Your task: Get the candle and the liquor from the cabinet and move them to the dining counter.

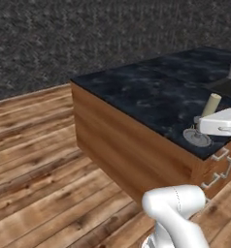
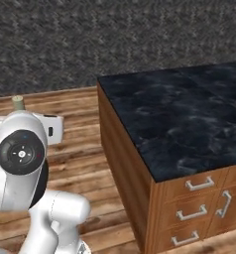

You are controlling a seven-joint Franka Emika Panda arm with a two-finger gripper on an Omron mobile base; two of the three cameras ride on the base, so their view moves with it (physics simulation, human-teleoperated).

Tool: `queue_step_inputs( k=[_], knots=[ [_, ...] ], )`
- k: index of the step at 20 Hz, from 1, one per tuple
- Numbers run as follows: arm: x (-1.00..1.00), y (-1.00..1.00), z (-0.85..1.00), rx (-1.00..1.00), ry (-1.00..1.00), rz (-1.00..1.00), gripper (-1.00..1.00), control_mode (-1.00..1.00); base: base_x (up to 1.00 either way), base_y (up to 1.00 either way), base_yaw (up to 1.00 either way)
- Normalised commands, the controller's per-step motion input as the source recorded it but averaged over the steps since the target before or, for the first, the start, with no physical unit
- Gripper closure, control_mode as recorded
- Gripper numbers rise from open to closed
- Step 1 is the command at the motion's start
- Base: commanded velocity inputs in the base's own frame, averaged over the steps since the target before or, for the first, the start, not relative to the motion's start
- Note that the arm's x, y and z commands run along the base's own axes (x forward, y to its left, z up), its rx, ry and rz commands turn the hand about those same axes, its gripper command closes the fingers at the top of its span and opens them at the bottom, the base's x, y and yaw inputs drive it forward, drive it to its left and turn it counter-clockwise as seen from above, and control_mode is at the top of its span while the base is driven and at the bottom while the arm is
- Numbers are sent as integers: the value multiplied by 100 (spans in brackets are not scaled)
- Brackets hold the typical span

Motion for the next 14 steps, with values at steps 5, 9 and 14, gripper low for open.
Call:
queue_step_inputs(
  k=[5,9,14],
  knots=[
    [0,0,0,0,0,0,100,100,51,70,-16],
    [0,0,0,0,0,0,100,100,54,64,-20],
    [0,0,0,0,0,0,100,100,57,60,-24]
  ],
)
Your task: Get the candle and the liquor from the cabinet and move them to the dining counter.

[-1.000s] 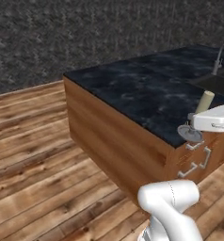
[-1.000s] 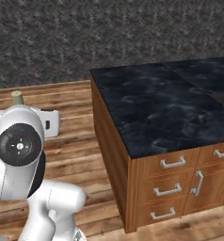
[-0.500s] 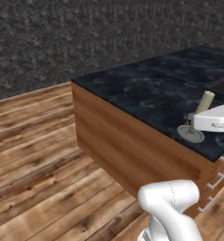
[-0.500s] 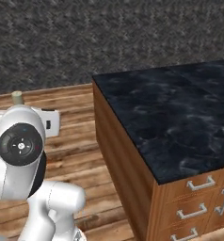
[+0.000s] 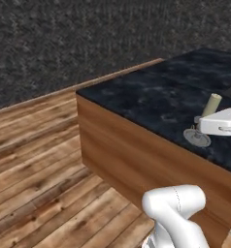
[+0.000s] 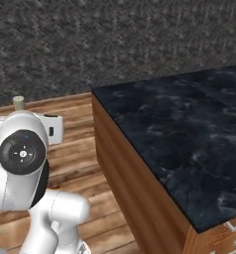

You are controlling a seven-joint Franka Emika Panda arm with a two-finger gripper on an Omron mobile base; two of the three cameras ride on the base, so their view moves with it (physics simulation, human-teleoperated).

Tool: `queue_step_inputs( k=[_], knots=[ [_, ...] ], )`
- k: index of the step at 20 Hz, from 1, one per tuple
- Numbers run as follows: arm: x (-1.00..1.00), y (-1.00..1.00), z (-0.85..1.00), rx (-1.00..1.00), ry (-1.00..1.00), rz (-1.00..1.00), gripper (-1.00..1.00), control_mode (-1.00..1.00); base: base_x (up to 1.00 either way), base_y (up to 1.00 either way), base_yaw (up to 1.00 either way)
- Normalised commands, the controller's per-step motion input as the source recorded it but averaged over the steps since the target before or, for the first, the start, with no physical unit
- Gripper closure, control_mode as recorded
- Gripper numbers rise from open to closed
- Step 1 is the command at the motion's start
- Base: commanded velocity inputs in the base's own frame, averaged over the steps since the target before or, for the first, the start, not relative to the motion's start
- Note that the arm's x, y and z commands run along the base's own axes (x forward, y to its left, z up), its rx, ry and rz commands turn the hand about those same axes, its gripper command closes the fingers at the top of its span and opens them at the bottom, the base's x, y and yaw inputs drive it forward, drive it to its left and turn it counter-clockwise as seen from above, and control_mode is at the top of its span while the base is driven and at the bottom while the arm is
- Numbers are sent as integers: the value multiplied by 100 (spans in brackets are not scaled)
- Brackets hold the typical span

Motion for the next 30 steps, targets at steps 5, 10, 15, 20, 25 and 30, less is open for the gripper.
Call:
queue_step_inputs(
  k=[5,10,15,20,25,30],
  knots=[
    [0,0,0,0,0,0,100,100,58,57,-26],
    [0,0,0,0,0,0,100,100,59,54,-29],
    [0,0,0,0,0,0,100,100,59,53,-30],
    [0,0,0,0,0,0,100,100,58,54,-29],
    [0,0,0,0,0,0,100,100,58,54,-29],
    [0,0,0,0,0,0,100,100,58,51,-33]
  ],
)
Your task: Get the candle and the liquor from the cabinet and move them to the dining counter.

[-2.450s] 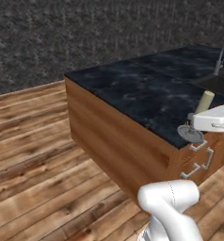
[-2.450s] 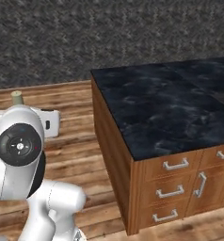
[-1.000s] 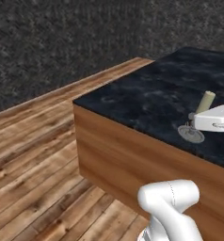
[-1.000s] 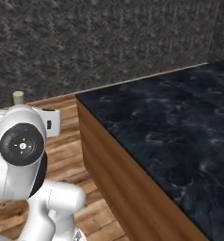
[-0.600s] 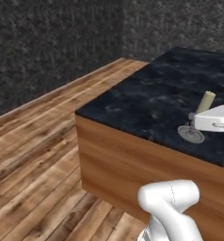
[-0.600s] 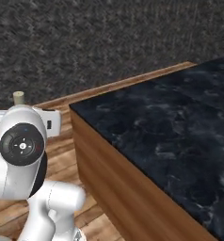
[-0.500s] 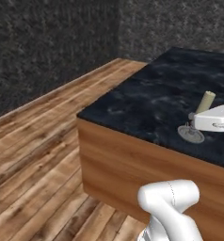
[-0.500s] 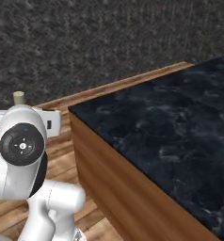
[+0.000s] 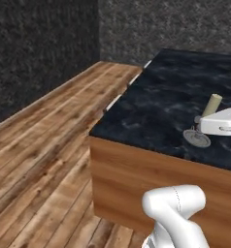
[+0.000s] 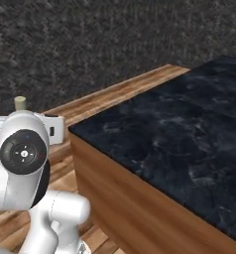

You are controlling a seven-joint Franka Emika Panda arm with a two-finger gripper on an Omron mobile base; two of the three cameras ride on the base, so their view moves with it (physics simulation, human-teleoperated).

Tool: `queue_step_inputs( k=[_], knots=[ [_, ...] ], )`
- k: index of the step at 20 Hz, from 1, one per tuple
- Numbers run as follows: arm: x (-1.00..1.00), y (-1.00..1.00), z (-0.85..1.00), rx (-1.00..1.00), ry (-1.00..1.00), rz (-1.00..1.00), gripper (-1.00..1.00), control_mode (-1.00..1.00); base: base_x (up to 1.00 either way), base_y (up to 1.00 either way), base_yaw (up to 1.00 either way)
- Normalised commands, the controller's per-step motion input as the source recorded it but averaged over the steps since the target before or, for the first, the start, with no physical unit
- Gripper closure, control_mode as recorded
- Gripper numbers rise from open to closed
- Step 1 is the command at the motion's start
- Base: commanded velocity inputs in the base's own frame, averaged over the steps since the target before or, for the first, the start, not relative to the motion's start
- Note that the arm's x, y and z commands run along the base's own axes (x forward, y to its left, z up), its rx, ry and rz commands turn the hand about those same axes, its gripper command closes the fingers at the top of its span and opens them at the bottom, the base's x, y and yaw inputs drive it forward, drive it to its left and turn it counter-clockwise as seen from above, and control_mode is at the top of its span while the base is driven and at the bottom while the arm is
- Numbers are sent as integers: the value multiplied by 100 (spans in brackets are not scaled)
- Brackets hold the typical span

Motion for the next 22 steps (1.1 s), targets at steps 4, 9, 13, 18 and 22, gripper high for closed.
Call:
queue_step_inputs(
  k=[4,9,13,18,22],
  knots=[
    [0,0,0,0,0,0,100,100,57,47,-38],
    [0,0,0,0,0,0,100,100,55,45,-41],
    [0,0,0,0,0,0,100,100,54,44,-42],
    [0,0,0,0,0,0,100,100,53,45,-41],
    [0,0,0,0,0,0,100,100,47,53,-35]
  ],
)
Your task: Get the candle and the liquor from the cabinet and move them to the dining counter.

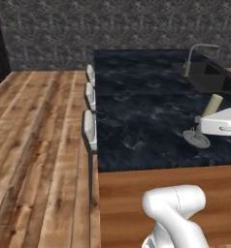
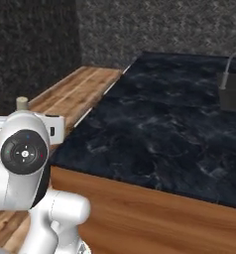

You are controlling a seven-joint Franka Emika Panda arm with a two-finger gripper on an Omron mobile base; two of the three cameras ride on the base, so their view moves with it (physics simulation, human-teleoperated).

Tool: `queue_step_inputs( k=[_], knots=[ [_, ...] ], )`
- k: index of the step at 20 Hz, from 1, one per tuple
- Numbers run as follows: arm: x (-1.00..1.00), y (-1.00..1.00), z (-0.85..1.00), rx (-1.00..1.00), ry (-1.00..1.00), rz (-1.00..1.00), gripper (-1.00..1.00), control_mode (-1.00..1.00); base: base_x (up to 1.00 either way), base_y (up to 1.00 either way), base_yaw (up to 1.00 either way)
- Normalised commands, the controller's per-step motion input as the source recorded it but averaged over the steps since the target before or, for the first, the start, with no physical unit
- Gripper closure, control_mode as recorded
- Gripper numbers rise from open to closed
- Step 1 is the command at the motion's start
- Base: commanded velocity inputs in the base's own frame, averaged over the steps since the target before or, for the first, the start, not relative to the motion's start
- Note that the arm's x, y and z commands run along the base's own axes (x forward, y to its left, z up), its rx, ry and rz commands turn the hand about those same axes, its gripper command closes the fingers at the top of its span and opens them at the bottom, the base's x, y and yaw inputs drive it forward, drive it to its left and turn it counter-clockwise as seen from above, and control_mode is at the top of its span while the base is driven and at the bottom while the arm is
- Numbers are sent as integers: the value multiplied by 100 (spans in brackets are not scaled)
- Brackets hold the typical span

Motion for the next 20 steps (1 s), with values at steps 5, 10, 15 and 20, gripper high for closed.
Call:
queue_step_inputs(
  k=[5,10,15,20],
  knots=[
    [0,0,0,0,0,0,100,100,46,54,-32],
    [0,0,0,0,0,0,100,100,47,50,-25],
    [0,0,0,0,0,0,100,100,44,40,-15],
    [0,0,0,0,0,0,100,100,42,18,-1]
  ],
)
